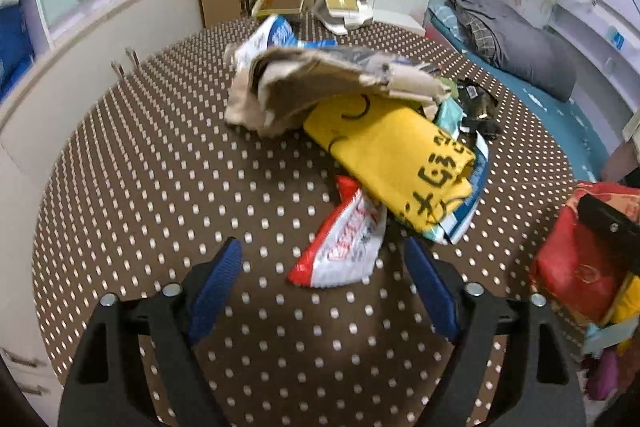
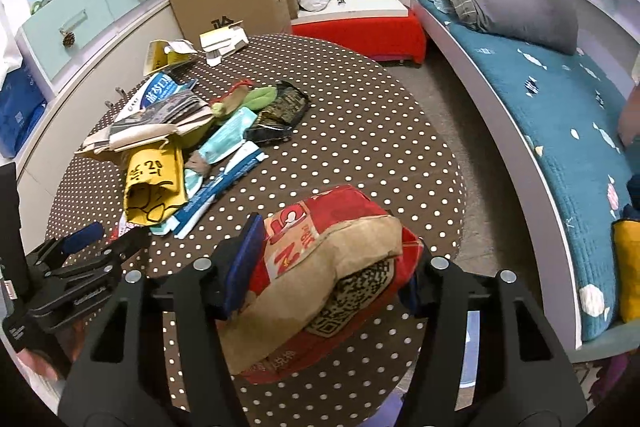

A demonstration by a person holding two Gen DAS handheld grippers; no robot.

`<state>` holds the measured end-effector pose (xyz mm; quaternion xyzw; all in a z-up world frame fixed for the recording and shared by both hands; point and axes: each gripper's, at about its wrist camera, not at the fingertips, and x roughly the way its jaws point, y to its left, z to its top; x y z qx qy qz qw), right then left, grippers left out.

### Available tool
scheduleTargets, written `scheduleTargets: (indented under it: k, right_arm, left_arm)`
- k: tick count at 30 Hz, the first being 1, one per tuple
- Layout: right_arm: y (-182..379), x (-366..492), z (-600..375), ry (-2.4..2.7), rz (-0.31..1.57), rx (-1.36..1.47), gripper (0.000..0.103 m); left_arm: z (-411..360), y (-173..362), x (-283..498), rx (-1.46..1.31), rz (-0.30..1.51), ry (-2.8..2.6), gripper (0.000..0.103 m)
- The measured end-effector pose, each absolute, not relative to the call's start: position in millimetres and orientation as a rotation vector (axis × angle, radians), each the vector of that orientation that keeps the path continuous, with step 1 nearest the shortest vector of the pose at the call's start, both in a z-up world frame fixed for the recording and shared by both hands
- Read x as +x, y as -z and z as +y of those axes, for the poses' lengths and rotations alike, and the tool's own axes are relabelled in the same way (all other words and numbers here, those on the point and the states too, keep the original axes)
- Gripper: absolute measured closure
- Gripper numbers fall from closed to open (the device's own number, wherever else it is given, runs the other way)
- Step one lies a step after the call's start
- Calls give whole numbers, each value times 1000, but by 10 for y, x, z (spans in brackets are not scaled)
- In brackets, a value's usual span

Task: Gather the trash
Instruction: 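Grasp the red paper snack bag with right gripper while left grasps the red wrapper, then carry the snack bag and wrapper over the blue bucket and open both grippers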

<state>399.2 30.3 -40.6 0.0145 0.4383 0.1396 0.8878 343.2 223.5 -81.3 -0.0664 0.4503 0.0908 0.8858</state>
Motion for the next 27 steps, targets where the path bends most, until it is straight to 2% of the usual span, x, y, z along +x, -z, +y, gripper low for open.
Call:
scheduleTargets:
  k: [1, 3, 5, 15, 27]
  right_arm:
    - [409, 3998, 291, -290, 913, 32, 45]
    - [410, 3990, 270, -288, 913, 34, 45]
    - [409, 3980, 263, -287, 912, 33, 45]
    - [347, 3818, 141, -293, 892, 42, 45]
    - [244, 3601, -244, -252, 859, 70, 45]
  left_arm:
    - [2200, 811, 3435, -97, 931, -209, 58]
    - [2203, 793, 3430, -97, 934, -230, 82]
    - [2239, 769, 3387, -132, 948, -218, 93]
    - [2174, 660, 3035, -163, 932, -209, 94]
    - [1662, 497, 2878, -111, 900, -124, 95]
